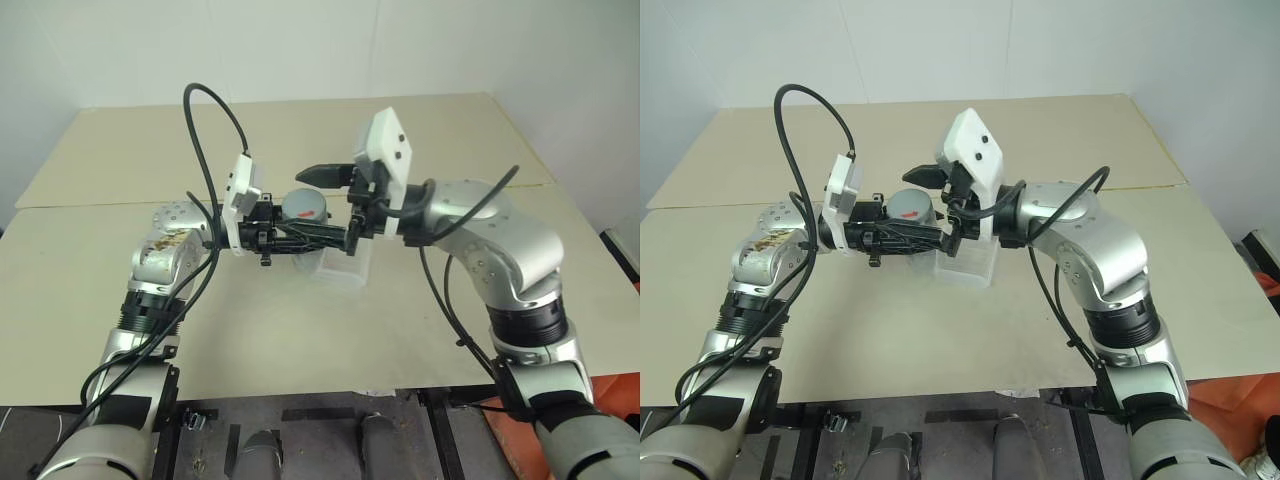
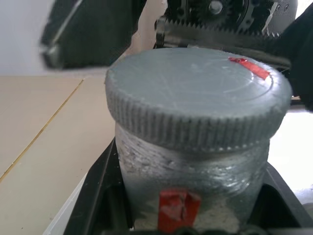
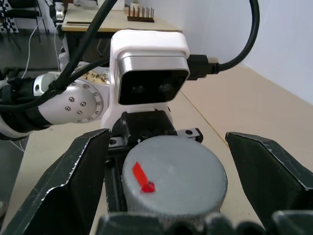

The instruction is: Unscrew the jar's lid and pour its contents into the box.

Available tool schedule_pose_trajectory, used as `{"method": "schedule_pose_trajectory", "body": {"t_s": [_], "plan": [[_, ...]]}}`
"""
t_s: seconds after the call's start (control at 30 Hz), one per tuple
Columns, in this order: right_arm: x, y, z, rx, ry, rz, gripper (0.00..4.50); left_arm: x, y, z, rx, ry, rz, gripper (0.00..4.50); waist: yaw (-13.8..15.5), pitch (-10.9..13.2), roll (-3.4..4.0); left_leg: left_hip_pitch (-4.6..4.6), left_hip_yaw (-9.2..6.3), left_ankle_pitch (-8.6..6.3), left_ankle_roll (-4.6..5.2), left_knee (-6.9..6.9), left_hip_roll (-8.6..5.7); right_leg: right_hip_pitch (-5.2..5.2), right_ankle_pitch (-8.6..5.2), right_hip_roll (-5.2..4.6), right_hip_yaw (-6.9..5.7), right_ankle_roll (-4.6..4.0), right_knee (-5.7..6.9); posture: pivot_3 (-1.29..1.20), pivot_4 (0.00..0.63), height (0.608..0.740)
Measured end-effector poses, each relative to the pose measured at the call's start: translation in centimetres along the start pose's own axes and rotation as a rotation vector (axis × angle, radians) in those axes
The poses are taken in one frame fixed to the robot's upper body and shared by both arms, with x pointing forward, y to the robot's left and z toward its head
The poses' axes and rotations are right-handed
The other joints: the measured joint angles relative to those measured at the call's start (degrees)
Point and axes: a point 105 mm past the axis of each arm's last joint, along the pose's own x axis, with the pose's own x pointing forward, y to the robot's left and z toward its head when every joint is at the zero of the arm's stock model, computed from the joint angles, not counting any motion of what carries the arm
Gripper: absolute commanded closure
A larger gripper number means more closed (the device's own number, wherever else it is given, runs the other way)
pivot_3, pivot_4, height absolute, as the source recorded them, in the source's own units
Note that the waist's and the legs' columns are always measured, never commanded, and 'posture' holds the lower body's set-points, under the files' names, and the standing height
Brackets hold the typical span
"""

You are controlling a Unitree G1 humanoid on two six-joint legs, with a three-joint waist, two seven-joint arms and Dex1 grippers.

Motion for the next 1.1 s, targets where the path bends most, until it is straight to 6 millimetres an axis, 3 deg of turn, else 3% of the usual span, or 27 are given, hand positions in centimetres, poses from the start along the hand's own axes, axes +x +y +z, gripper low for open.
{"method": "schedule_pose_trajectory", "body": {"t_s": [0.33,0.93,1.0,1.1], "plan": [[0.2,-0.9,-0.1,-0.014,0.007,-0.032,0.11,-0.1,0.1,0.0,0.002,0.006,0.012,2.53,0.00,0.00,0.00,0.00,0.00,0.00,0.00,0.00,0.00,0.00,0.00,0.00,0.00,0.00,0.02,0.00,0.150,0.740],[-2.6,-1.7,-1.1,-0.031,0.065,-0.080,0.11,-0.8,0.8,-0.3,-0.008,0.023,0.065,2.53,0.04,0.00,0.00,0.00,0.00,0.00,0.01,0.00,0.00,0.01,0.00,0.00,0.00,0.00,-0.03,0.00,0.150,0.740],[-3.5,-2.4,-1.1,-0.033,0.073,-0.115,0.11,-1.1,0.9,-0.4,-0.011,0.024,0.077,2.53,0.06,0.00,0.00,-0.01,0.01,0.00,0.01,0.00,0.00,0.01,0.00,0.00,0.00,0.00,-0.03,0.00,0.150,0.740],[-5.7,-5.1,-1.2,-0.018,0.085,-0.262,0.11,-1.0,0.6,-0.3,0.008,0.025,0.043,2.53,0.30,0.00,0.00,-0.03,0.01,0.00,0.01,0.00,-0.01,0.00,0.00,-0.01,0.00,0.00,-0.05,0.00,0.150,0.740]]}}
